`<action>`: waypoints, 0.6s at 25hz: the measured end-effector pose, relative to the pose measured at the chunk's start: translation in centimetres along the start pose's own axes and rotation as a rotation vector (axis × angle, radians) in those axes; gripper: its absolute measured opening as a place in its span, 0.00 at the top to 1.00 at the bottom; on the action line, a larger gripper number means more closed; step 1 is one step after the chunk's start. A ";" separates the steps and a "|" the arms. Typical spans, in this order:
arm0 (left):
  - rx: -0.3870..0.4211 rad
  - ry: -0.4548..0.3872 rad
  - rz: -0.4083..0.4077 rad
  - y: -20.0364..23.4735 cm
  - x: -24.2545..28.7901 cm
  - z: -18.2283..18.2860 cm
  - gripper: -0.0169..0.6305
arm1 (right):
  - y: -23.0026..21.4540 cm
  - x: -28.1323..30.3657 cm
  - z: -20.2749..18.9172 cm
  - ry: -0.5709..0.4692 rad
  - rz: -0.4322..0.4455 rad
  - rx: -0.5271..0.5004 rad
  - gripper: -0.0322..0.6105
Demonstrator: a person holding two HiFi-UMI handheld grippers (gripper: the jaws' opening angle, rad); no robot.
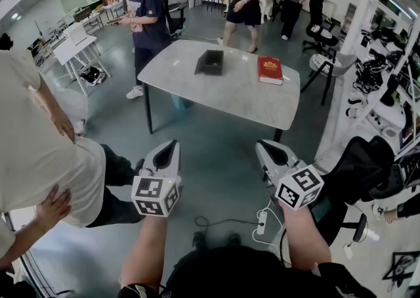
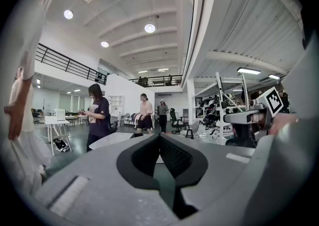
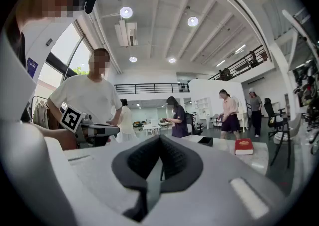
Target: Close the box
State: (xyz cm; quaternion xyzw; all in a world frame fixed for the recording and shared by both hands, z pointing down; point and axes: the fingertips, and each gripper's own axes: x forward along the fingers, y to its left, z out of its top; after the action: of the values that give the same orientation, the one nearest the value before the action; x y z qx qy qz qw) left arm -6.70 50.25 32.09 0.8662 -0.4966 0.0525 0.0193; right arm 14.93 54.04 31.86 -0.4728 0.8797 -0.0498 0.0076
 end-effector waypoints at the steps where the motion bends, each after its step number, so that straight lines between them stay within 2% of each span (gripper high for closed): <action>1: -0.002 0.001 0.002 -0.3 -0.1 0.0 0.96 | 0.0 -0.3 0.0 0.001 0.002 -0.002 0.95; 15: -0.007 0.001 0.031 -6.5 0.3 1.0 0.96 | -3.6 -6.0 0.4 -0.009 0.035 0.007 0.95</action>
State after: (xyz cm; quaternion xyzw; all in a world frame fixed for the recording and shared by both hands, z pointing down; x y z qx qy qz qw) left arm -0.88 53.24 31.27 0.8583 -0.5101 0.0512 0.0218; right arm 21.30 57.00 31.61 -0.4575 0.8876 -0.0507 0.0139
